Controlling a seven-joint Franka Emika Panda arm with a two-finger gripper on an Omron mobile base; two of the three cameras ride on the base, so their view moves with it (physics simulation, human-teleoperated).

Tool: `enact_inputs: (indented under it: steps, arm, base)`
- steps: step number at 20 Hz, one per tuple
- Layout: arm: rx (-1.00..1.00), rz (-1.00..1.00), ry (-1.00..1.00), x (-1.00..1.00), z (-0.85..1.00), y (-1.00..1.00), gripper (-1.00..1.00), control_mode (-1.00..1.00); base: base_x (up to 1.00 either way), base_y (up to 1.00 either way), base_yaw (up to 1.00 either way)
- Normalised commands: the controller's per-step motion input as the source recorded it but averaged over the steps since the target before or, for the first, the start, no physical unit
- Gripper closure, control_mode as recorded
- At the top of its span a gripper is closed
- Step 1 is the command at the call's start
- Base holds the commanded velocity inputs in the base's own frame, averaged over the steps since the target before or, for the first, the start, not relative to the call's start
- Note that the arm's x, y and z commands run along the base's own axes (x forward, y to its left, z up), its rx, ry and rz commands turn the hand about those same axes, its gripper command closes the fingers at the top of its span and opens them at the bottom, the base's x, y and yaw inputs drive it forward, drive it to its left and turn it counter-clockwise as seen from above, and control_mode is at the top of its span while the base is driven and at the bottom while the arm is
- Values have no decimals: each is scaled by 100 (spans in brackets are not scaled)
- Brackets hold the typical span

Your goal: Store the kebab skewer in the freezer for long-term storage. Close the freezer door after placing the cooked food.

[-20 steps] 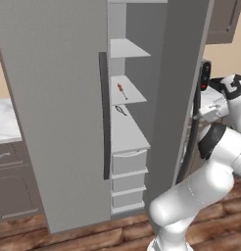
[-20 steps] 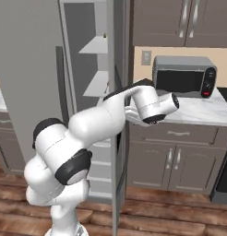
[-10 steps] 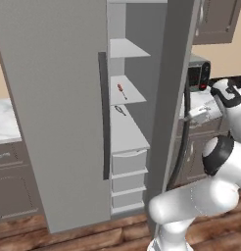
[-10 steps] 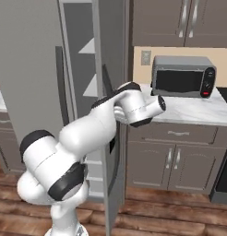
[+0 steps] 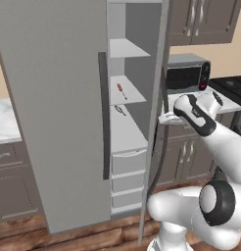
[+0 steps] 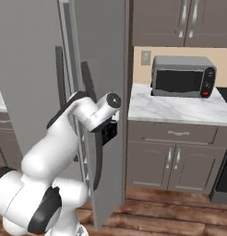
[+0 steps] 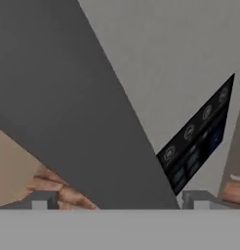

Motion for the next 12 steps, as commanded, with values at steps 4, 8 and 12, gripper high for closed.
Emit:
enact_inputs:
  steps: [4,8,12]
  arm:
    - [-20,-20,3,22,5,72,-100,-100]
    - [-12,-10,19,47,2,23,-100,-100]
    - [-1,-2,9,36,0,0,-100,-100]
  base:
    - [0,0,0]
    - [0,0,0]
    - [0,0,0]
